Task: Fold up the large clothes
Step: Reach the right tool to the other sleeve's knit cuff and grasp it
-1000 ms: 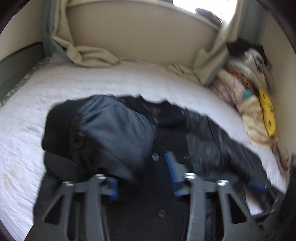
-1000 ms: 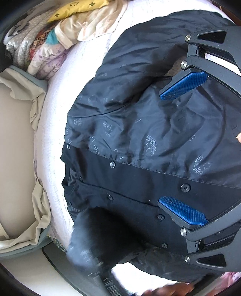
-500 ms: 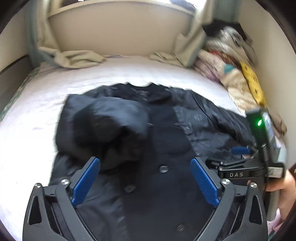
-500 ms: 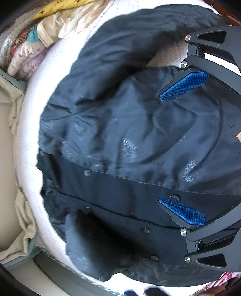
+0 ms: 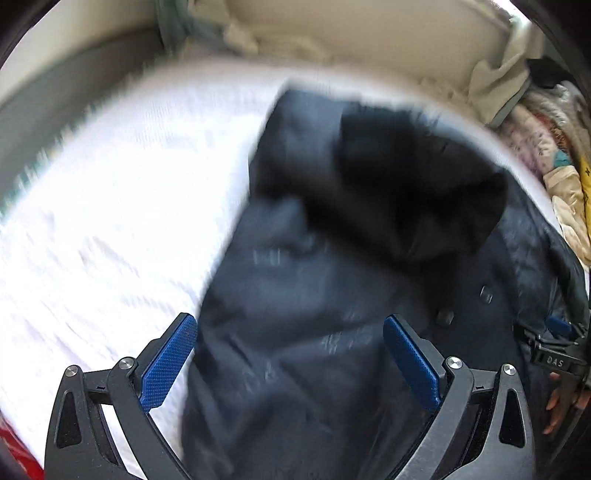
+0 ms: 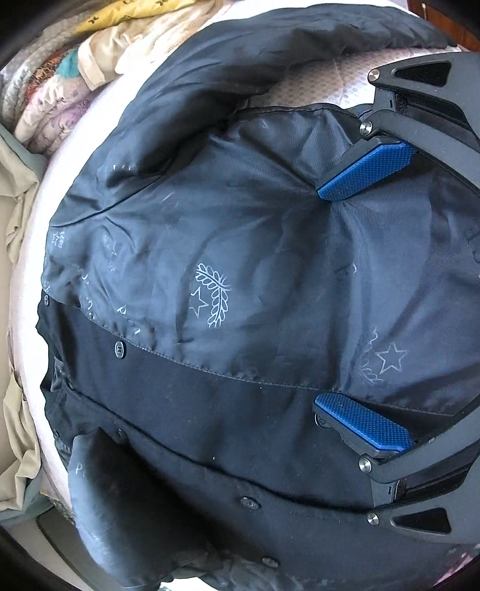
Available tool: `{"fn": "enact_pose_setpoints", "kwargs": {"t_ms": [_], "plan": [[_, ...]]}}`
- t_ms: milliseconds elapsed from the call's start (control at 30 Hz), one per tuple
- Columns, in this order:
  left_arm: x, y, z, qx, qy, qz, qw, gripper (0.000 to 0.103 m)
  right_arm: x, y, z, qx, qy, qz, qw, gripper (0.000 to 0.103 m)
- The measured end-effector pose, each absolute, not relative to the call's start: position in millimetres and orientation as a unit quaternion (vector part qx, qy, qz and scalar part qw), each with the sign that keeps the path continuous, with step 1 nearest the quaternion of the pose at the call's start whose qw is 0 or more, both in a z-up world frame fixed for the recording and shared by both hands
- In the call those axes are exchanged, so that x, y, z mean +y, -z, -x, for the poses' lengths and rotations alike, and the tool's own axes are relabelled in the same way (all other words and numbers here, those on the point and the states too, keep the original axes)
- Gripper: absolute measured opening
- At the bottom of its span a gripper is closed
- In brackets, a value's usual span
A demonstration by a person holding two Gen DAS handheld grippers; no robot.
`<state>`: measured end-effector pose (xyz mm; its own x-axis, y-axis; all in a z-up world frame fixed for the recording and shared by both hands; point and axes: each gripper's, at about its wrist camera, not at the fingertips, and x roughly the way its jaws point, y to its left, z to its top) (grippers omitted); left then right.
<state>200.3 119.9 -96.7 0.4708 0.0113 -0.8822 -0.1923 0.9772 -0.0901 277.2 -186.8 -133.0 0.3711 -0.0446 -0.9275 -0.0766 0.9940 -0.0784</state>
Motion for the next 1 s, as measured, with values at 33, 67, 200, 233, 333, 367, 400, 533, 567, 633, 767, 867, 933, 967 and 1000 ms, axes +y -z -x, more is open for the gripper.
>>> {"fn": "enact_pose_setpoints", "kwargs": {"t_ms": [33, 67, 200, 233, 333, 367, 400, 533, 567, 633, 767, 867, 933, 967, 1000], "plan": [[123.3, 103.6, -201.5, 0.523, -0.064, 0.100, 0.844, 0.102, -186.2, 134.2, -276.2, 0.557, -0.010, 0.057, 0.829, 0.103], [125.9, 108.6, -202.8, 0.530, -0.067, 0.108, 0.838, 0.102, -185.6, 134.1, -275.9, 0.554, -0.013, 0.061, 0.830, 0.103], [135.5, 120.9, -206.7, 0.542, -0.069, 0.147, 0.825, 0.102, -179.2, 122.1, -274.7, 0.546, -0.019, 0.086, 0.833, 0.100], [134.1, 120.6, -207.2, 0.544, -0.070, 0.142, 0.824, 0.102, -174.9, 113.9, -273.8, 0.537, -0.018, 0.090, 0.839, 0.096], [130.6, 121.0, -209.3, 0.546, -0.070, 0.135, 0.824, 0.102, -149.5, 82.0, -275.9, 0.505, -0.053, 0.092, 0.857, 0.096], [129.4, 121.3, -210.7, 0.547, -0.071, 0.134, 0.824, 0.102, -135.1, 66.6, -277.6, 0.489, -0.070, 0.099, 0.864, 0.096], [126.7, 121.4, -213.1, 0.547, -0.071, 0.133, 0.823, 0.102, -123.0, 56.2, -280.7, 0.478, -0.082, 0.107, 0.868, 0.096], [126.6, 120.4, -218.0, 0.550, -0.073, 0.143, 0.820, 0.102, -55.4, 17.6, -297.9, 0.431, -0.141, 0.169, 0.875, 0.096], [126.6, 120.3, -219.0, 0.550, -0.073, 0.144, 0.819, 0.102, -41.3, 15.4, -301.3, 0.427, -0.151, 0.188, 0.872, 0.096], [125.4, 121.7, -217.6, 0.551, -0.073, 0.144, 0.819, 0.102, -7.5, 19.9, -309.8, 0.421, -0.165, 0.239, 0.859, 0.097], [130.4, 120.4, -215.5, 0.553, -0.069, 0.147, 0.817, 0.102, 39.5, 52.2, -320.0, 0.410, -0.165, 0.336, 0.832, 0.096], [133.0, 117.5, -209.9, 0.554, -0.064, 0.147, 0.817, 0.102, 57.7, 73.1, -328.0, 0.377, -0.122, 0.392, 0.831, 0.087], [131.8, 115.1, -205.9, 0.554, -0.062, 0.145, 0.818, 0.102, 57.5, 81.5, -339.7, 0.381, -0.101, 0.386, 0.834, 0.047], [132.1, 114.5, -205.5, 0.554, -0.061, 0.143, 0.818, 0.102, 55.7, 82.2, -343.3, 0.391, -0.092, 0.374, 0.836, 0.039], [129.9, 112.3, -202.6, 0.553, -0.061, 0.142, 0.818, 0.102, 50.5, 81.2, -349.0, 0.400, -0.076, 0.355, 0.841, 0.017]]}}
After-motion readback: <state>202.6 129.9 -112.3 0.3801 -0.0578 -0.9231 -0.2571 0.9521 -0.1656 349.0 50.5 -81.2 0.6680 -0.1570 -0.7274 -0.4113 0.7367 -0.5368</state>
